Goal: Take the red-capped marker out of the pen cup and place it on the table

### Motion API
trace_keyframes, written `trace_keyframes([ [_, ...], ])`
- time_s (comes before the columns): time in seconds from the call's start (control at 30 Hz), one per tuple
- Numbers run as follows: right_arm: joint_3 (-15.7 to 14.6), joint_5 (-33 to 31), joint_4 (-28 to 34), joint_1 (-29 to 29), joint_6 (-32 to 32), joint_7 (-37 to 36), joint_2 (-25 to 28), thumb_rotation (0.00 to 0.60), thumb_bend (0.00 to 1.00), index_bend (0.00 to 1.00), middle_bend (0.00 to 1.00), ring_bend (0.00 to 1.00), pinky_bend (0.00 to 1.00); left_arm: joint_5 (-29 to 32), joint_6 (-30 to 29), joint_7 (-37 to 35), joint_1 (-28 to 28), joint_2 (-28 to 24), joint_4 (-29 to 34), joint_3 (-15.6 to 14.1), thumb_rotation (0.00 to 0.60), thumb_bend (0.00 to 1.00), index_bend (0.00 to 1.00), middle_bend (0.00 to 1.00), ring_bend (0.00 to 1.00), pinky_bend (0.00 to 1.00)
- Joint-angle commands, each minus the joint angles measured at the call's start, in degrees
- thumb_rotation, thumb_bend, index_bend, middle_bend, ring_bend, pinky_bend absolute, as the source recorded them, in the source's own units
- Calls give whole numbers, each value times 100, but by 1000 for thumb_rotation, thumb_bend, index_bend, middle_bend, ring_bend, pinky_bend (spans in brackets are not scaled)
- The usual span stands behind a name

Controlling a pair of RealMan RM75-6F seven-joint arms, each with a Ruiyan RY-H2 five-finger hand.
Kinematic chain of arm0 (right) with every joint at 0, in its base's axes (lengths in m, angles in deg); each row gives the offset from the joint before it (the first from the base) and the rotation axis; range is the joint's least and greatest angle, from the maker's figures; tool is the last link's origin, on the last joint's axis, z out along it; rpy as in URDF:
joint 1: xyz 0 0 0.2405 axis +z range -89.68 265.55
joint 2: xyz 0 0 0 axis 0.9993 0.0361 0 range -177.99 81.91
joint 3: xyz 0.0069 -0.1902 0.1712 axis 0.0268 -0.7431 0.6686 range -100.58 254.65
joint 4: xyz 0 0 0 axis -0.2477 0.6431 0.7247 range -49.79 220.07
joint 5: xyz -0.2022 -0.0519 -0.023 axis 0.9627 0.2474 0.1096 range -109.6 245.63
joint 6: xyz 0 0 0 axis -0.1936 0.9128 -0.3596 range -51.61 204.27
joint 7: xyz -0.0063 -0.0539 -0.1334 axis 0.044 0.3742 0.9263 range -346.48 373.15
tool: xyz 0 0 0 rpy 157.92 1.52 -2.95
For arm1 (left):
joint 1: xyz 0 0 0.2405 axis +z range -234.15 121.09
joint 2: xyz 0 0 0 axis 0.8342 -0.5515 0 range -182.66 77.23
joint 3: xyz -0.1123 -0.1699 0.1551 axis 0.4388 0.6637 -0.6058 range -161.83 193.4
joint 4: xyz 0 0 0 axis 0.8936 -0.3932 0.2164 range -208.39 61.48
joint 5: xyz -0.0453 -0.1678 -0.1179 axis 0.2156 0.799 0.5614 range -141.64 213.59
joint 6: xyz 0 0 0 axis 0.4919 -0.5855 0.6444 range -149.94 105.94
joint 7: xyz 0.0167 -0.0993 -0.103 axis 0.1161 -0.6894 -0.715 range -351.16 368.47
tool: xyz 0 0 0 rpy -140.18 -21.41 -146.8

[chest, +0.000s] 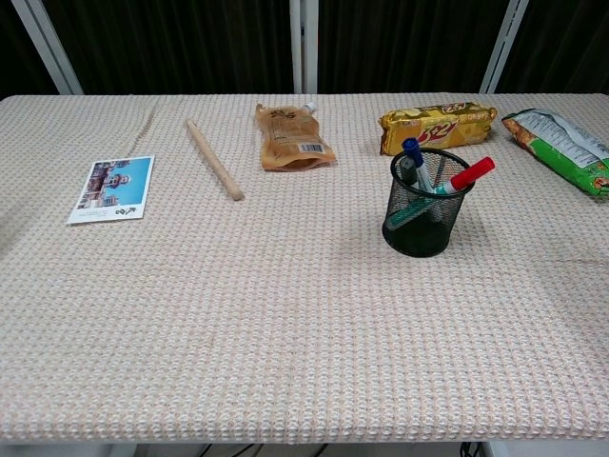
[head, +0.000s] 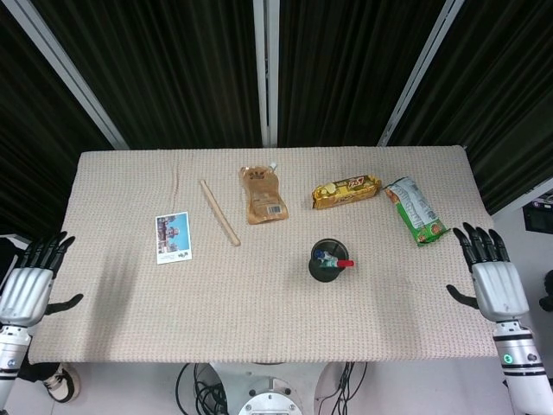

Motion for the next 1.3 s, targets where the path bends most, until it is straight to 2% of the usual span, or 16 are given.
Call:
trace_keyframes([
  [0.03, 53, 113, 278, 265, 270, 440, -79, 600, 98, 0, 0, 0, 0, -10, 4, -16, 4, -5, -11, -10, 600, 122, 25, 0, 0, 0],
  [0.3, 215, -169, 545, 908, 904, 1443, -779, 600, 145, 102, 0, 0, 0, -23, 50, -91, -10, 49, -101, -21, 600, 123, 25, 0, 0, 0],
  [0.6, 334, -552, 296, 1248, 1028, 2005, -1474, 600, 177, 185, 0, 0, 0, 51, 167, -221, -38, 53, -213, -9, 600, 122, 26, 0, 0, 0],
  [0.9, 337, -424, -40, 1459, 1002, 1708, -1789, 600, 195, 345, 0, 0, 0, 66, 168, -271, -34, 21, -226, 2, 600, 123, 29, 0, 0, 0],
  [1.3, 206, -262, -223, 1594, 972, 1494, -1997, 600, 219, 429, 0, 0, 0, 73, 143, -263, -11, -29, -200, 4, 600, 122, 36, 0, 0, 0],
])
